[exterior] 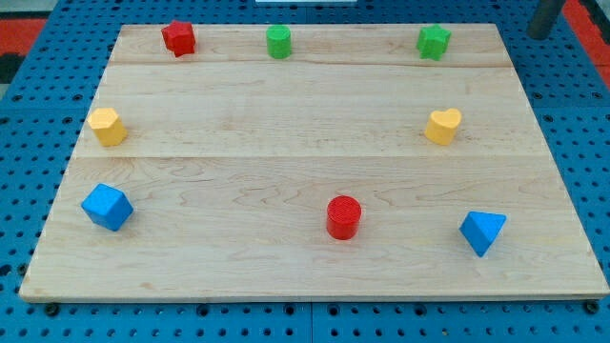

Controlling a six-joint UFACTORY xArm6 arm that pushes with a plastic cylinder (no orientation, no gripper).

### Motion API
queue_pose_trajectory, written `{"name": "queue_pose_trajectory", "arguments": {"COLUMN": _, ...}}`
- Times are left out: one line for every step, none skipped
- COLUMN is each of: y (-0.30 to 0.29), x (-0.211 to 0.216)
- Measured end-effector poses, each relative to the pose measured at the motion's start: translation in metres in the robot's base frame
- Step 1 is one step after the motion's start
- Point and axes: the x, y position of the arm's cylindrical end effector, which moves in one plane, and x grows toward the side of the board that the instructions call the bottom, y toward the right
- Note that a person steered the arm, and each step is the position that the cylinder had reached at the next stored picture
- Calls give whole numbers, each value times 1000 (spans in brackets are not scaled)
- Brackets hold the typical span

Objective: Push the green star into the green circle

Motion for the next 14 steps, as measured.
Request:
{"name": "queue_pose_trajectory", "arguments": {"y": -9, "x": 37}}
{"name": "queue_pose_trajectory", "arguments": {"y": -46, "x": 54}}
{"name": "queue_pose_trajectory", "arguments": {"y": -87, "x": 55}}
{"name": "queue_pose_trajectory", "arguments": {"y": -91, "x": 55}}
{"name": "queue_pose_trajectory", "arguments": {"y": -92, "x": 56}}
{"name": "queue_pose_trajectory", "arguments": {"y": -121, "x": 70}}
{"name": "queue_pose_trajectory", "arguments": {"y": -153, "x": 81}}
{"name": "queue_pose_trajectory", "arguments": {"y": -188, "x": 83}}
{"name": "queue_pose_trajectory", "arguments": {"y": -220, "x": 83}}
{"name": "queue_pose_trajectory", "arguments": {"y": -183, "x": 82}}
{"name": "queue_pose_trajectory", "arguments": {"y": -96, "x": 43}}
{"name": "queue_pose_trajectory", "arguments": {"y": -117, "x": 7}}
{"name": "queue_pose_trajectory", "arguments": {"y": -215, "x": 7}}
{"name": "queue_pose_trajectory", "arguments": {"y": -272, "x": 7}}
